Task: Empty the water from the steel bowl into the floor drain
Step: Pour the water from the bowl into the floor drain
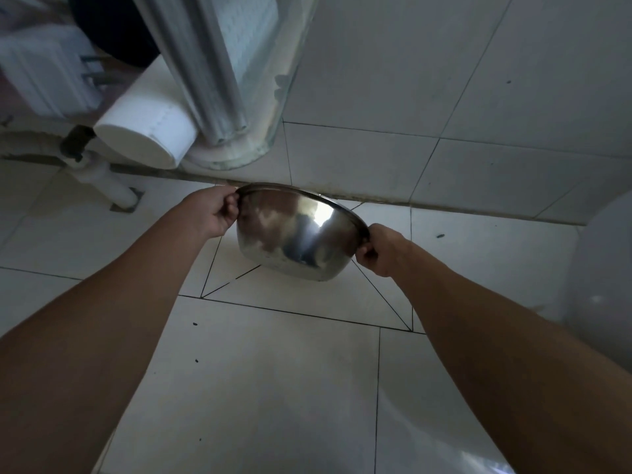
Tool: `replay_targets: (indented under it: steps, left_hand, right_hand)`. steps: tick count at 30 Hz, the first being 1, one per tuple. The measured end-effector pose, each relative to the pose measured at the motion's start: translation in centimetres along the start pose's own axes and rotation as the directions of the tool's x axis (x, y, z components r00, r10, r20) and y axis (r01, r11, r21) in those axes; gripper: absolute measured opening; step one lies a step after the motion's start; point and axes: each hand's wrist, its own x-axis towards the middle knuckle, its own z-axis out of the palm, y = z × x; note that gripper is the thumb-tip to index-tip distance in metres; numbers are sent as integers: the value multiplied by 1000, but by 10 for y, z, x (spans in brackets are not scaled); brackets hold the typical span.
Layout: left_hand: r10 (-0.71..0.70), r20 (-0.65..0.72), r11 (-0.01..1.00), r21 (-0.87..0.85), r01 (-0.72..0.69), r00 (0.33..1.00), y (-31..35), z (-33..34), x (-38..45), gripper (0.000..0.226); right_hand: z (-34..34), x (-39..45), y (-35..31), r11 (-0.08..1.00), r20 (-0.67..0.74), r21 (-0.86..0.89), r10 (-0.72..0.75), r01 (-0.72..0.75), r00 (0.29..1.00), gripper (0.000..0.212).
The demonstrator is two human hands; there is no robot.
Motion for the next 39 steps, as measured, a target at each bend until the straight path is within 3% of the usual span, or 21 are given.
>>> replay_targets:
  steps: [3,5,7,9,12,16,19,22,27,28,31,35,39]
  left_hand:
    - [68,-15,992,110,-66,998,-1,-2,-3,32]
    - [161,-50,951,274,-142,986,-2,-3,-5,26]
    - [313,-60,812,534,-235,948,-3,-3,-6,13]
    - [409,-18,709,636,-305,912,-3,-1,-7,6]
    - [416,-2,747,572,-340,909,2,5,-5,5]
    - [322,-42,855,442,-272,946,10,11,-4,7]
    - [222,-49,889,421,-182,974,10,11,-3,28]
    - [186,-50,901,406,-150,981,6,11,-3,29]
    - [229,-53,919,342,-198,972,5,9,-9,25]
    - [218,-56,917,352,-185,974,4,9,-10,26]
    - [167,-91,912,392,-119,982,-2,3,-10,28]
    - [173,-103,862,496,-100,980,-6,-5,-10,22]
    - [281,-59,615,777,-132,958,-8,-12,-10,9]
  right_hand:
    - [1,0,-3,993,1,-83,-86,85,996,24]
    - [2,-2,0,948,20,-266,-177,176,984,27]
    - [3,-9,7,864,82,-451,-209,223,975,26]
    - [6,-15,13,809,123,-545,-182,219,976,24]
    - [11,-12,20,819,99,-547,-144,175,985,27]
    - [16,-3,21,858,54,-506,-73,90,996,26]
    - [14,-1,19,862,44,-507,42,-14,998,26]
    - [12,-3,19,866,33,-493,119,-87,992,27]
    - [12,1,9,907,-102,-379,-238,183,966,17]
    - [10,2,6,912,-127,-367,-244,183,962,16]
    - [5,0,8,930,-115,-366,-79,32,990,19]
    - [8,-2,14,895,-81,-444,-83,39,993,23]
    - [9,1,10,809,-57,-542,-304,227,951,11]
